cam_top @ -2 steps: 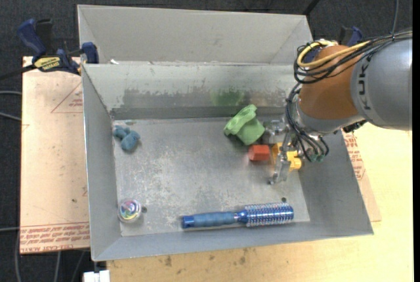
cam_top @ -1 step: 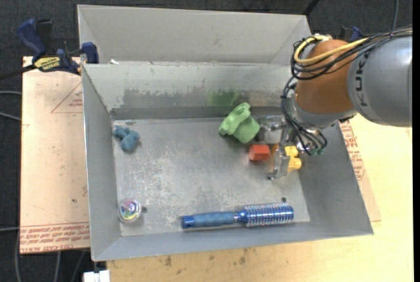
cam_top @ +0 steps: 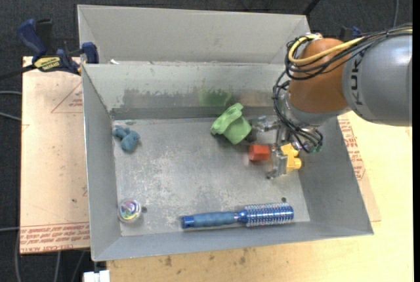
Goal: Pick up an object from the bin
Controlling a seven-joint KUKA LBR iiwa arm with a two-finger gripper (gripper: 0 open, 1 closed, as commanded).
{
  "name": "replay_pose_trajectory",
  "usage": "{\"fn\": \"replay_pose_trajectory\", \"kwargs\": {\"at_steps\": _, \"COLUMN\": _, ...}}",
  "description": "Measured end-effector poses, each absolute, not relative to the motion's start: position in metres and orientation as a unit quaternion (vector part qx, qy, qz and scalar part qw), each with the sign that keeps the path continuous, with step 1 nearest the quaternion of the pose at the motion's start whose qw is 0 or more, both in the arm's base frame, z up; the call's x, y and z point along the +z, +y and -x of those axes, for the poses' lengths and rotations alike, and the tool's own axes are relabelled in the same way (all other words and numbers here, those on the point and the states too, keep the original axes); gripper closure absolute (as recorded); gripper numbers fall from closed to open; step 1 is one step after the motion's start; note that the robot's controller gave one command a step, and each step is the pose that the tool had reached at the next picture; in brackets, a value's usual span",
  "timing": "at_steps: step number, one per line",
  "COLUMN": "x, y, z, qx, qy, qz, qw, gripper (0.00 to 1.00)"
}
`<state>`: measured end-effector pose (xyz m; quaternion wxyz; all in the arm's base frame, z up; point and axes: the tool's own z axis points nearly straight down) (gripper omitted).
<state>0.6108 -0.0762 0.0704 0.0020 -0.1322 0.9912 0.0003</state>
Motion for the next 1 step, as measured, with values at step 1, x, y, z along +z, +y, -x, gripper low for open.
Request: {"fn": "replay_pose_trajectory", "kwargs": {"at_steps": 1, "x": 0.0705, "y": -0.0765, "z": -0.6109, "qx": 0.0, "qy": 0.991, "qz": 0.132, "qw": 0.002, "gripper": 1.0}}
